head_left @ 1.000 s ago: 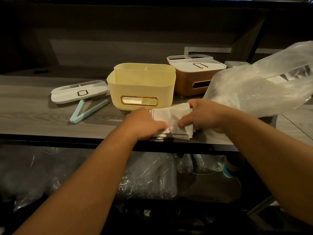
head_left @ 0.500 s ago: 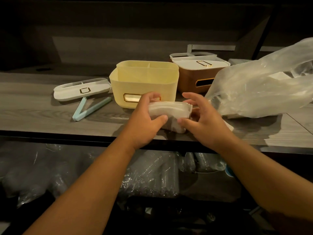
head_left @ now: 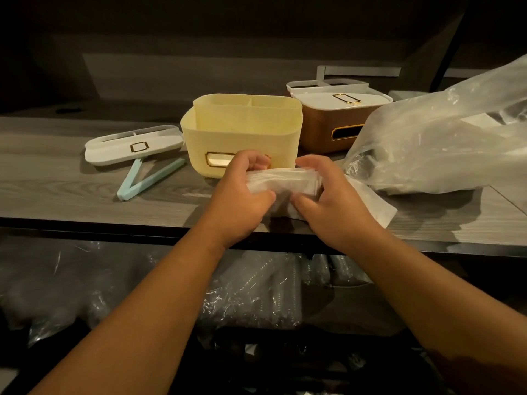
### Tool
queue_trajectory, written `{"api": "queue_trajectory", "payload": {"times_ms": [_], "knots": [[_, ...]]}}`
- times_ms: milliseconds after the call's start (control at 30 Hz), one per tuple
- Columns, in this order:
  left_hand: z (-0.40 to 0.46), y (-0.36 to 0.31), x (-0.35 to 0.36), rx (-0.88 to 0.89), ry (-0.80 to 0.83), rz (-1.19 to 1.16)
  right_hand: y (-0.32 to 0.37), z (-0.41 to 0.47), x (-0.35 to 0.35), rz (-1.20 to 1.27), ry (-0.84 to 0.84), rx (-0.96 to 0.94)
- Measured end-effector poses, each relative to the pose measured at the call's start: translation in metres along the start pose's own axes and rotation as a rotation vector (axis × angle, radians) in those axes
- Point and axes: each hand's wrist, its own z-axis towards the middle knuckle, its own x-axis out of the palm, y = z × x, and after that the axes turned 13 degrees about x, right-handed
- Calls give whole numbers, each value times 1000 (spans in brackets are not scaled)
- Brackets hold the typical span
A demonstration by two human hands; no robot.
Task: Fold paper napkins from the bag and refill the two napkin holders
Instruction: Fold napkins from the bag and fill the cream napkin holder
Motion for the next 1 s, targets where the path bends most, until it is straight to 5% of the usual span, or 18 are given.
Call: {"api": "queue_trajectory", "payload": {"times_ms": [300, 433, 533, 767, 1000], "knots": [[7, 0, 1, -8, 30, -5, 6, -1, -4, -45, 33, 9], [9, -4, 4, 1, -51, -45, -2, -8, -37, 11, -178, 54], [14, -14, 8, 28, -48, -127, -11, -6, -64, -182, -283, 144], [13, -10, 27, -272, 35, -435, -23, 4, -84, -581, -91, 400], [21, -11, 20, -464, 46, -392, -13, 12, -85, -706, 43, 455]]}}
